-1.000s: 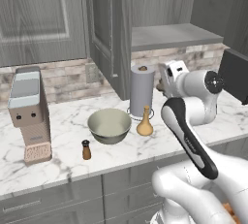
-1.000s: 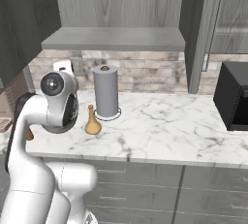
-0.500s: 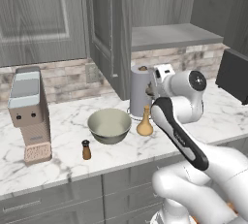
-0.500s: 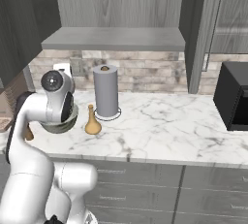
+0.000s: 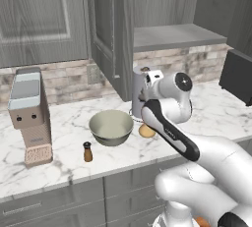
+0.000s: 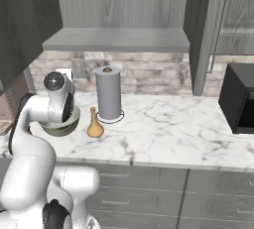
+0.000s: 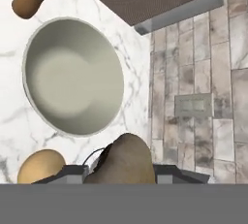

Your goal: Retrieve the bottle and the shaker from the cabinet and place them next to the mixing bowl on the counter. Then add garlic from the fridge to the mixing bowl.

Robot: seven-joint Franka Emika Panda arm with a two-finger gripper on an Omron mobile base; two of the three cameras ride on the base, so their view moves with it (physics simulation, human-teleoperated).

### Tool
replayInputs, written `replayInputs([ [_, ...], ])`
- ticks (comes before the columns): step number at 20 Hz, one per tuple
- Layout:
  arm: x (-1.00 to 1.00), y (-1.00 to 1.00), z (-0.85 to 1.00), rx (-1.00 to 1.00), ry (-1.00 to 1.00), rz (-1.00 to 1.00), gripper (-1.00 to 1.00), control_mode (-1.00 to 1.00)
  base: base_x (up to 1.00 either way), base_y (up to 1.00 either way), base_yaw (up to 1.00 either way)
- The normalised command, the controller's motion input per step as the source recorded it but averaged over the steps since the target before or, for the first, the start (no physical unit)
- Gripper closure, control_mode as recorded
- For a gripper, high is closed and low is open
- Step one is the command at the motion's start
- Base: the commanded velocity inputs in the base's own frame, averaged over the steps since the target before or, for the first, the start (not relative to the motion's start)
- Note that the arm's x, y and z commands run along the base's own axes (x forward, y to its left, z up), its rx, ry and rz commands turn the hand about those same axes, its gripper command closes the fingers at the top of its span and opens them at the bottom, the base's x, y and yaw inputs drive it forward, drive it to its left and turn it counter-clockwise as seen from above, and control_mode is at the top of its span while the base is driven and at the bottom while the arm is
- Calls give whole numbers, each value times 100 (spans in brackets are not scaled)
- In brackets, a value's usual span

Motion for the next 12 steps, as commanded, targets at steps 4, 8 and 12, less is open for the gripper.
replayInputs([
  [4, 18, 14, -32, 6, 11, 0, 100, -100, 0, 0, 0],
  [8, 20, 29, -28, 3, 8, 0, 100, -100, 0, 0, 0],
  [12, 21, 38, -32, 0, 11, 0, 100, -100, 0, 0, 0],
])
